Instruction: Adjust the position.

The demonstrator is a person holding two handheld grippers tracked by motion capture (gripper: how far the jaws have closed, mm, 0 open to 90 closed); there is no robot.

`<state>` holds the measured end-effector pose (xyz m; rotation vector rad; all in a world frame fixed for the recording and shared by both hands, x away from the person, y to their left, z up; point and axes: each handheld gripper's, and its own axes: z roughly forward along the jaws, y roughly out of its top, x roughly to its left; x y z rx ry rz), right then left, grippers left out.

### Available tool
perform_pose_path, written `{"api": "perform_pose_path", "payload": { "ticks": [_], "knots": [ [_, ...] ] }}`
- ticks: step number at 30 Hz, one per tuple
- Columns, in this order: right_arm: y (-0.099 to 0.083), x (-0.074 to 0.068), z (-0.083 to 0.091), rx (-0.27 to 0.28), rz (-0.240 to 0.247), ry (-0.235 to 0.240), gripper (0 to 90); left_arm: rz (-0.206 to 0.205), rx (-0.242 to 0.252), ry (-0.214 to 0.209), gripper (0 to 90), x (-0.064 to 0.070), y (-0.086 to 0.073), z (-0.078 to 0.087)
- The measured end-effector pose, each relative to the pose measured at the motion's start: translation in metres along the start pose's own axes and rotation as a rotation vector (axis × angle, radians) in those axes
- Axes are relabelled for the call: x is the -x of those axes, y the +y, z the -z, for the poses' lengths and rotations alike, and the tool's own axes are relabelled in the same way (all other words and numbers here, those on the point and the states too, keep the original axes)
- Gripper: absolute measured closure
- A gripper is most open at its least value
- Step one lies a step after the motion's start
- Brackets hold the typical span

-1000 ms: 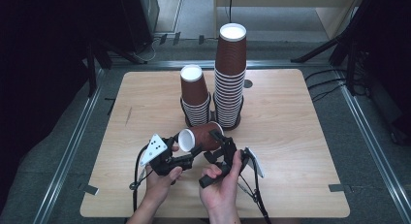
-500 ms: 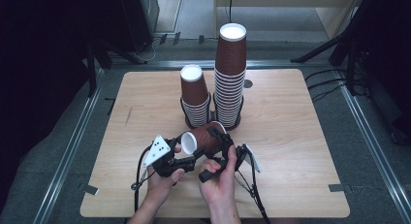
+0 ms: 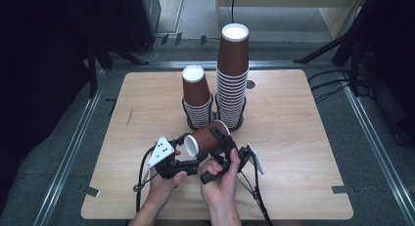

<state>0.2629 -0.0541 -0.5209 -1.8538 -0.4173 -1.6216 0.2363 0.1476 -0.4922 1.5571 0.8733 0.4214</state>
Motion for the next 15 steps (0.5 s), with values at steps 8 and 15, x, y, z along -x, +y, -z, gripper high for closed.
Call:
{"api": "perform_pose_path", "payload": {
  "ticks": [8, 15],
  "knots": [
    [0.011, -0.012, 0.008, 0.073, 0.15, 0.014, 13.3, 0.044, 0.007, -0.05, 1.5, -0.007, 0.004, 0.007],
    [0.022, -0.027, 0.017, 0.182, 0.438, -0.031, 13.3, 0.067, 0.004, -0.033, 1.5, -0.015, 0.004, 0.01]
  ]
}}
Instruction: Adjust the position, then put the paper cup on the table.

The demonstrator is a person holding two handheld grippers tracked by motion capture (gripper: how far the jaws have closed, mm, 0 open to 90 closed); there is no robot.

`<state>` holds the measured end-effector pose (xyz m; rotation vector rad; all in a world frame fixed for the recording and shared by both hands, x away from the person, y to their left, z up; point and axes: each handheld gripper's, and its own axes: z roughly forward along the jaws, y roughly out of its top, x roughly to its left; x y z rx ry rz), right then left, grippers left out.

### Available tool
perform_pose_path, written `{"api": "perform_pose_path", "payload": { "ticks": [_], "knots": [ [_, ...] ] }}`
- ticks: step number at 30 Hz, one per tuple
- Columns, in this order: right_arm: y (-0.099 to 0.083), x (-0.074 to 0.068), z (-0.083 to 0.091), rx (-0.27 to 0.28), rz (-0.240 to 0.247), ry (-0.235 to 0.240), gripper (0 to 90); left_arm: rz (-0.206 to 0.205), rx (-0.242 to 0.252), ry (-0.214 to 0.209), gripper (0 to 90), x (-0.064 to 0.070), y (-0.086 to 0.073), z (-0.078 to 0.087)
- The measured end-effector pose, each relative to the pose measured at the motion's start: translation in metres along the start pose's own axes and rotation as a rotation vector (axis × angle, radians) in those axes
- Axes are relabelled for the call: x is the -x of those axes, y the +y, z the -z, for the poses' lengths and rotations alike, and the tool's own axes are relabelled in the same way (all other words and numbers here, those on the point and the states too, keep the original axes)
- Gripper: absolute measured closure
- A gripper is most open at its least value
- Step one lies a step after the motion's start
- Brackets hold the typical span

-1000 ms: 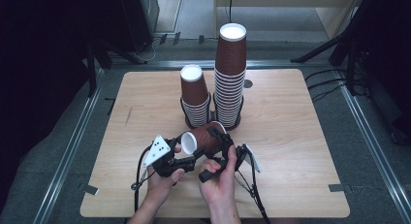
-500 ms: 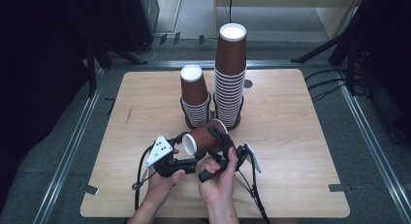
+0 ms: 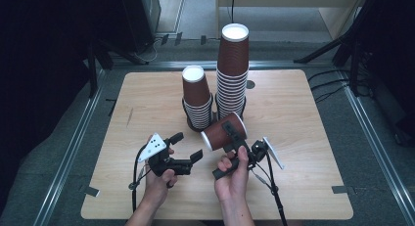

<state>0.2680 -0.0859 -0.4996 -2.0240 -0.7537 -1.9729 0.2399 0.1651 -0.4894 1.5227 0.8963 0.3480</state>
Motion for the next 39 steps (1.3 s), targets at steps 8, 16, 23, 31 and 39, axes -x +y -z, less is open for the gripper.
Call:
{"api": "perform_pose_path", "payload": {
  "ticks": [8, 16, 23, 31, 39],
  "knots": [
    [0.007, -0.013, 0.005, 0.088, 0.312, -0.019, 13.4, 0.005, 0.012, 0.016, 1.4, -0.005, 0.003, 0.007],
    [0.006, -0.03, 0.008, 0.156, 0.616, -0.035, 13.4, 0.009, 0.012, 0.02, 1.5, -0.008, 0.004, 0.009],
    [0.004, -0.034, 0.012, 0.19, 0.928, -0.054, 13.1, 0.011, 0.005, 0.026, 1.5, -0.01, 0.004, 0.009],
    [0.012, -0.029, 0.015, 0.208, 1.199, -0.064, 12.9, 0.01, -0.011, 0.033, 1.5, -0.01, 0.001, 0.007],
    [0.024, -0.02, 0.02, 0.163, 1.323, -0.085, 12.9, 0.01, -0.023, 0.066, 1.4, -0.017, -0.002, 0.012]
  ]
}}
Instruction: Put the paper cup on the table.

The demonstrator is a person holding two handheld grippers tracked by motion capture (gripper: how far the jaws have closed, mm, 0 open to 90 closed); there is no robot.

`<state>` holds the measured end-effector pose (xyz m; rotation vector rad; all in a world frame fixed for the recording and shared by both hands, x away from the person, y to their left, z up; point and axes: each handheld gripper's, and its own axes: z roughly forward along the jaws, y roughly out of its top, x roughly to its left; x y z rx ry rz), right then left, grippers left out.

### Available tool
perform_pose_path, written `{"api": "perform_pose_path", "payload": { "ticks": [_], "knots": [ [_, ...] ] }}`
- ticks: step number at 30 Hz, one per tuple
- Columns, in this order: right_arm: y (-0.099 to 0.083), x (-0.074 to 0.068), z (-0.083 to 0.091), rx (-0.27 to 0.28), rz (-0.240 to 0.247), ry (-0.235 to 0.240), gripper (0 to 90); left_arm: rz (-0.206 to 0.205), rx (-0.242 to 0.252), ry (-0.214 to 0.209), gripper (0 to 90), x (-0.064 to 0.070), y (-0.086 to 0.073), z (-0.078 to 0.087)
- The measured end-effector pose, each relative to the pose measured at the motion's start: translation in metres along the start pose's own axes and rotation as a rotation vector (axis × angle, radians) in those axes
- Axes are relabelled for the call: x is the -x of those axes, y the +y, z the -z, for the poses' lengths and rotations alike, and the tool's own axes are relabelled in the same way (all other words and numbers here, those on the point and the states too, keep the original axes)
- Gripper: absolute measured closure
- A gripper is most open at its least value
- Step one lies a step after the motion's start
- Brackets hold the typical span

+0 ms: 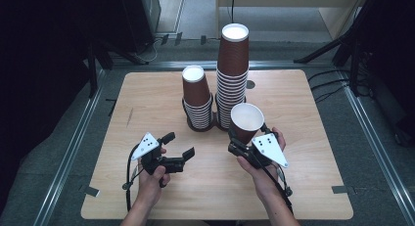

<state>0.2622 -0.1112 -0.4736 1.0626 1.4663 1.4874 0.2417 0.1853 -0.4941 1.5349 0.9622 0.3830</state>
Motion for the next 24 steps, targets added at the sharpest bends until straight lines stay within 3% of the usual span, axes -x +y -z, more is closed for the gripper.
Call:
{"api": "perform_pose_path", "payload": {
  "ticks": [6, 10, 14, 17, 24],
  "knots": [
    [-0.009, 0.022, 0.001, -0.038, 0.023, -0.039, 12.8, -0.007, 0.009, 0.051, 1.5, -0.009, -0.004, 0.014],
    [-0.012, 0.039, 0.007, -0.022, 0.02, -0.035, 12.7, -0.017, 0.01, 0.107, 1.5, -0.017, -0.009, 0.028],
    [-0.016, 0.052, 0.013, -0.007, 0.01, -0.034, 12.6, 0.001, 0.002, 0.149, 1.5, -0.028, -0.017, 0.039],
    [-0.023, 0.061, 0.013, -0.02, -0.009, -0.064, 12.6, 0.009, -0.01, 0.187, 1.5, -0.039, -0.023, 0.047],
    [-0.026, 0.078, 0.012, -0.035, -0.018, -0.111, 12.5, 0.006, -0.04, 0.241, 1.5, -0.049, -0.034, 0.061]
  ]
}}
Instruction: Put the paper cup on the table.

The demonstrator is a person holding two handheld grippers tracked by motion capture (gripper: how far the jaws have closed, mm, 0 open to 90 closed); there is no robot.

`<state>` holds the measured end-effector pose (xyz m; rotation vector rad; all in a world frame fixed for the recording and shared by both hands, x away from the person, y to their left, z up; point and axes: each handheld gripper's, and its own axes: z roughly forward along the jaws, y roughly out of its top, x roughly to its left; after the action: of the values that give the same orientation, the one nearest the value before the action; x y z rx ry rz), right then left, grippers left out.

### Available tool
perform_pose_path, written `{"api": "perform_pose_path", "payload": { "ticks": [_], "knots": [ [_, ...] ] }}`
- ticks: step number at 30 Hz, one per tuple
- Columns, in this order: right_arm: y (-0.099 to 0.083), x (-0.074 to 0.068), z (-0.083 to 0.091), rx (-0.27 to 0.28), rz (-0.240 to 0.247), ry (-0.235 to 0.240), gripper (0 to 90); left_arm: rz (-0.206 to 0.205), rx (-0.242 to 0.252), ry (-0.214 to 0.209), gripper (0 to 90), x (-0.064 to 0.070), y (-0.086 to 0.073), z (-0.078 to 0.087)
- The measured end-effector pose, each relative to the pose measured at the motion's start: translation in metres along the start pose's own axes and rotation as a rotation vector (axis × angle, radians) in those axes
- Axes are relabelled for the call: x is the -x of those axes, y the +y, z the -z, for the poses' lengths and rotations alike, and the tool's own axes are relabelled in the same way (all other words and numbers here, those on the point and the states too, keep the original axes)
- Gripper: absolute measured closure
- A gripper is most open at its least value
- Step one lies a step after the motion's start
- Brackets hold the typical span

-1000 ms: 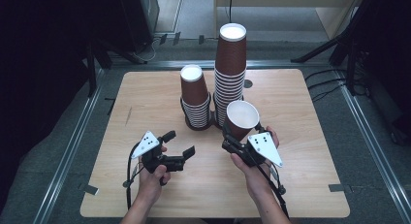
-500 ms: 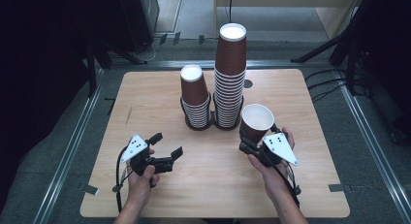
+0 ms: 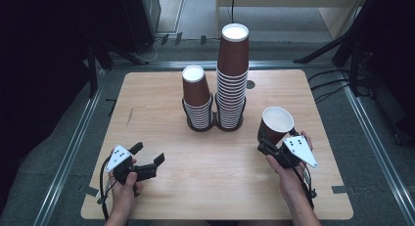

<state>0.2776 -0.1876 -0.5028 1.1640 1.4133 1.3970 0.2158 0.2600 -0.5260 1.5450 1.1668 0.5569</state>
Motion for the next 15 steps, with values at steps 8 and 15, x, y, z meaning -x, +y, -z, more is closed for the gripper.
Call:
{"api": "perform_pose_path", "payload": {
  "ticks": [8, 15],
  "knots": [
    [-0.002, 0.02, -0.005, -0.015, 0.0, -0.062, 12.5, 0.035, -0.015, 0.047, 1.5, -0.019, -0.014, 0.017],
    [-0.008, 0.029, -0.012, -0.031, 0.033, -0.102, 12.4, 0.032, -0.022, 0.094, 1.5, -0.035, -0.021, 0.027]
  ]
}}
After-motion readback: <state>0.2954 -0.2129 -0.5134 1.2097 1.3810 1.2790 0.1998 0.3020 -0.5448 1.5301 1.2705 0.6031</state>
